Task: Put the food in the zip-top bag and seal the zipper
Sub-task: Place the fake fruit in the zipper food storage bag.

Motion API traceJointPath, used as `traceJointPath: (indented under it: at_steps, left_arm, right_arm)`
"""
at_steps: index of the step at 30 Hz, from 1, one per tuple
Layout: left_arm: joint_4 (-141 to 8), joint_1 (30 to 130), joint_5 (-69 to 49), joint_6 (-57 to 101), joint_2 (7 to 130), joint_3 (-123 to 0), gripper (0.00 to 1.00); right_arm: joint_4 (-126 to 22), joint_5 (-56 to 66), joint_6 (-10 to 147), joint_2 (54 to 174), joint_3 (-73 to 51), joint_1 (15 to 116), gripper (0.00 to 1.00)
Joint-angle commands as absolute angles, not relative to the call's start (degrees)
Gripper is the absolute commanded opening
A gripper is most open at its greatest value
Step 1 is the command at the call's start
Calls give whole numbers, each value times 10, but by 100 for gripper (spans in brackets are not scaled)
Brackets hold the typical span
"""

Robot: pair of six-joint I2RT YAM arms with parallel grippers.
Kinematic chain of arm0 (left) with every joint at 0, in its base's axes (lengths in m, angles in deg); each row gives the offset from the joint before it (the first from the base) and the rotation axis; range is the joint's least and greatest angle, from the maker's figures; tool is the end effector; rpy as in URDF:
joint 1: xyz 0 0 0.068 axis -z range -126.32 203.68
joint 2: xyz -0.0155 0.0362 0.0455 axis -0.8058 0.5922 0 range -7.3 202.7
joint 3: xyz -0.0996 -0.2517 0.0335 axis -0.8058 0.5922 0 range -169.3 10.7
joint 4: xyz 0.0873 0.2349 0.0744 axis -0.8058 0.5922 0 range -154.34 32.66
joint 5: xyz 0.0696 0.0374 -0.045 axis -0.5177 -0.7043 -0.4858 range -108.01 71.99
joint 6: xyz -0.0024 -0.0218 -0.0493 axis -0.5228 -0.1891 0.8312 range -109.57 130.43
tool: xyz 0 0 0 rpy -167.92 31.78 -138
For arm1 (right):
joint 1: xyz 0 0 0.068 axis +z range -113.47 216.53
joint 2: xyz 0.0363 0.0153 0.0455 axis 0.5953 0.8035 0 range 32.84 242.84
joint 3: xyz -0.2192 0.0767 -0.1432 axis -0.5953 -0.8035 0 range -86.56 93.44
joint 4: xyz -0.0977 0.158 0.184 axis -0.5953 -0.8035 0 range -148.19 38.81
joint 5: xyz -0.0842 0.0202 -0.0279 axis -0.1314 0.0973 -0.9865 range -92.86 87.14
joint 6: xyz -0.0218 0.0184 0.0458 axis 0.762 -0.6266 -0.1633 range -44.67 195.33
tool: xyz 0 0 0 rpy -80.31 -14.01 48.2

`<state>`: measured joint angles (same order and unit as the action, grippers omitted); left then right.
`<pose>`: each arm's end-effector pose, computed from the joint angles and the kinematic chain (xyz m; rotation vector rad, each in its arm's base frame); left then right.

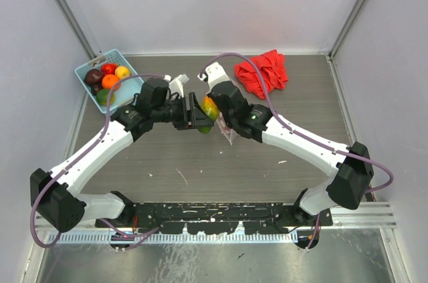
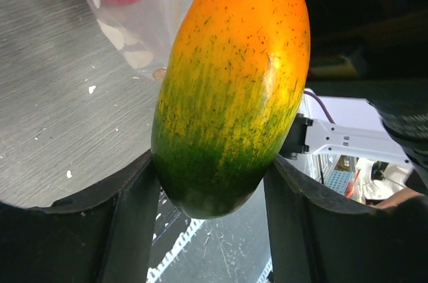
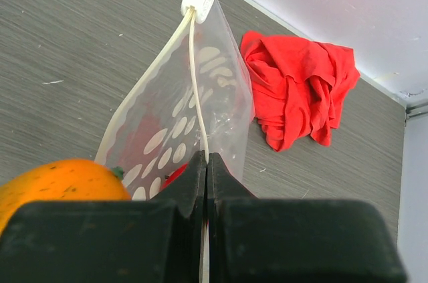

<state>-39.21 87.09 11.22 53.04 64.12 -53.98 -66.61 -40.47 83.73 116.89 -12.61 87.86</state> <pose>0.2203 -0.1661 0.3390 0.1492 2.3408 -1.2715 0.2274 0.2493 0.3481 -0.5859 1.8310 -0.1621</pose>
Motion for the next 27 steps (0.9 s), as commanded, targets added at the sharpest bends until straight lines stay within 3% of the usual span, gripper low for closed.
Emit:
traceJointPath:
  at_steps: [1,10,27]
  left_arm:
    - [-390,874,75,525,664,-548,15]
    - [-329,875,5,503,697,-574,14]
    - [-336,877,21,493,737,-634,20]
  right_arm:
    - [-648,-398,829,1160,-98,883,0]
    - [-644,-377,819,1145,-107,883,0]
    - [-624,-308,782,1135,-127,883,0]
